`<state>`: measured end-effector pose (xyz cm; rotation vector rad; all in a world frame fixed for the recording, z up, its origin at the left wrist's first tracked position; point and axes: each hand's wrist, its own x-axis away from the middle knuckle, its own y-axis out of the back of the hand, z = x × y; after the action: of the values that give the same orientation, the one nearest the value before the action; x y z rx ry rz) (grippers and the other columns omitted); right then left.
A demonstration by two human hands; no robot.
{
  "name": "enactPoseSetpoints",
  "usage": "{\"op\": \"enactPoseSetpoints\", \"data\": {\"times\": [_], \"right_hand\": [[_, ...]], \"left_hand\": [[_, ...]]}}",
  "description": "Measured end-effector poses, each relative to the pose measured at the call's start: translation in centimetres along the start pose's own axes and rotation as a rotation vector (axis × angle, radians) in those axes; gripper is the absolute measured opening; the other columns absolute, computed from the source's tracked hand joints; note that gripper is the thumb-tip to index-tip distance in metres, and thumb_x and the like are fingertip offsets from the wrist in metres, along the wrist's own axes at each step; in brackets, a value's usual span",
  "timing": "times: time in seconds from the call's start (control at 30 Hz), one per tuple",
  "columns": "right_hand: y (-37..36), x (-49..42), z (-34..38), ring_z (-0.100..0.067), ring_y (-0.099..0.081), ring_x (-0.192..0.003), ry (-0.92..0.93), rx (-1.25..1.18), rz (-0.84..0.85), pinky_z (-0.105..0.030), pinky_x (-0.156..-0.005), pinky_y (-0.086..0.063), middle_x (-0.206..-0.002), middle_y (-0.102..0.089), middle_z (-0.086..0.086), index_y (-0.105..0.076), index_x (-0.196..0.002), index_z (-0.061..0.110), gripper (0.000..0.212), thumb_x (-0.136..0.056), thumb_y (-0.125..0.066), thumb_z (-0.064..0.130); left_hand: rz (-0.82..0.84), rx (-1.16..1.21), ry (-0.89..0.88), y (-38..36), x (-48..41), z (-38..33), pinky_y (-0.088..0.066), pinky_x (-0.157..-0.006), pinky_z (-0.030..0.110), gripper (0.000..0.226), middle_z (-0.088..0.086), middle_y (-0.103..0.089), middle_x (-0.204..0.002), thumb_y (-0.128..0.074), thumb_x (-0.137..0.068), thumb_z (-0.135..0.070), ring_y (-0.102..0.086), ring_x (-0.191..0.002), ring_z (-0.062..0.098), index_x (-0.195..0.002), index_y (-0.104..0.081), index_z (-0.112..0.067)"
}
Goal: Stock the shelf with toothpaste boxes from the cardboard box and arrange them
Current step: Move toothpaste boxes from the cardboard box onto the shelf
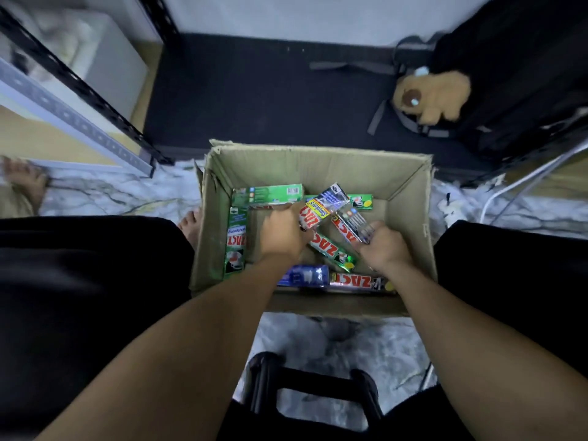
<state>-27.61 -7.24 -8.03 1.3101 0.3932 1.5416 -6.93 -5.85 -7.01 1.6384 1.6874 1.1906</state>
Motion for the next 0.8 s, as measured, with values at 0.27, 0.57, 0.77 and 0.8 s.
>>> {"op": "enactPoseSetpoints", "data": {"times": [0.27,0.57,0.77,0.8], "right_hand": [[8.5,5.3,3.8,-0.021,-0.058,-0.071,0.176,-0.081,-0.222,-0.029,-0.061,-0.046,-0.086,-0.065,-0.001,-0.049,-0.098,0.025,0.031,-0.086,-0.071,0.042],[21.8,11.8,7.9,-0.035,-0.06,-0.098,0.493,-0.224,-0.635,-0.036,-0.081,-0.049,-0.105,-0.066,-0.01,-0.059,-0.11,0.018,0.038,-0.079,-0.076,0.032],[29.7,16.5,9.2,-0.034,-0.049,-0.105,0.582,-0.256,-0.879,-0.038,-0.086,-0.042,-0.12,-0.059,-0.006,-0.054,-0.128,0.016,0.047,-0.086,-0.072,0.026],[30.9,17.2,9.2,-0.033,-0.047,-0.106,0.589,-0.252,-0.914,-0.036,-0.085,-0.038,-0.122,-0.057,-0.005,-0.052,-0.13,0.016,0.049,-0.086,-0.071,0.025]], "left_hand": [[-0.168,-0.014,-0.19,10.5,1.3,-3.3,-0.055,-0.073,0.042,0.051,0.003,-0.07,-0.096,-0.078,-0.075,-0.034,-0.065,-0.084,0.028,-0.116,-0.05,-0.022],[-0.481,-0.042,-0.614,25.7,4.1,-12.5,-0.049,-0.077,0.04,0.053,0.004,-0.069,-0.105,-0.073,-0.073,-0.031,-0.06,-0.093,0.029,-0.123,-0.058,-0.021],[-0.672,-0.098,-0.806,33.1,5.3,-19.5,-0.042,-0.08,0.04,0.051,-0.004,-0.068,-0.112,-0.069,-0.076,-0.032,-0.057,-0.097,0.027,-0.125,-0.059,-0.023],[-0.689,-0.103,-0.824,34.0,5.4,-20.6,-0.043,-0.082,0.042,0.052,-0.005,-0.068,-0.113,-0.068,-0.077,-0.033,-0.056,-0.098,0.027,-0.127,-0.058,-0.024]]}}
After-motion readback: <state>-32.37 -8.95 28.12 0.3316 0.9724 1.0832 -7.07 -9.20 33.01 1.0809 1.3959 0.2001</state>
